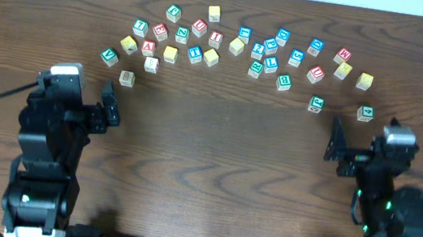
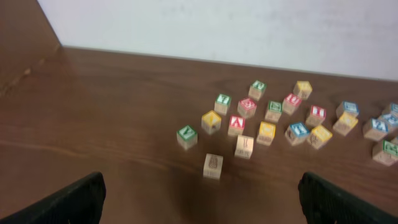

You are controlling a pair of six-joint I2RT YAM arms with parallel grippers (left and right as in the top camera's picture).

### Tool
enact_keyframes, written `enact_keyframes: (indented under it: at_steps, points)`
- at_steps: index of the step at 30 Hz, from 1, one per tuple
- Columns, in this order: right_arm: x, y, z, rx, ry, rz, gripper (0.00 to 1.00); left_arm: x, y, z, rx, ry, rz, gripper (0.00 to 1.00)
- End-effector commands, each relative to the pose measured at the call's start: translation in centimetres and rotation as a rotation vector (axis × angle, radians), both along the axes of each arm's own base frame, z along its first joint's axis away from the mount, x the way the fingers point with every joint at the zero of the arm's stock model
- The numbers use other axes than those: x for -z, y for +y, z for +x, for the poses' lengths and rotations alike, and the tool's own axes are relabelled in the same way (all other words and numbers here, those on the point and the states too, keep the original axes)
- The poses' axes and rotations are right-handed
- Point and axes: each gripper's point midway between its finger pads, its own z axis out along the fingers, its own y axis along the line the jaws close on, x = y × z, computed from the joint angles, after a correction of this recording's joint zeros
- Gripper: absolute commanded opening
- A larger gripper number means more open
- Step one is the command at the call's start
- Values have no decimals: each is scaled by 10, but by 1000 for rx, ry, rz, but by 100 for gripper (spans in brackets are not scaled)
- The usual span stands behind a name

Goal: Spell out AI2
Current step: 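Raise both arms and move grippers over the block pile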

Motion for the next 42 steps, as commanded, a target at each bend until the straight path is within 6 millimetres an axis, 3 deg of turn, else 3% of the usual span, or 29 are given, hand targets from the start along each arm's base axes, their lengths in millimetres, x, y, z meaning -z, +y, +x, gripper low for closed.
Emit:
enact_keyframes:
  at_steps: [1,9,22,27,33,42]
  points:
    - [-21,9,13,-52,31,-6,99,-20,0,8,10,9,-1,98]
    - [-42,26,52,-142,201,13,99,-22,-14,37,98,199,-30,98]
    - [-43,52,121,-285,480,43,99,-17,-19,105,158,527,-70,98]
    - [-34,56,148,-317,613,38,99,-14,-27,125,208,617,-98,98]
    - [-5,57,175,-319,750,39,99,1,-26,137,218,673,-94,98]
    - [30,57,193,-314,811,45,99,5,-24,146,207,661,-94,98]
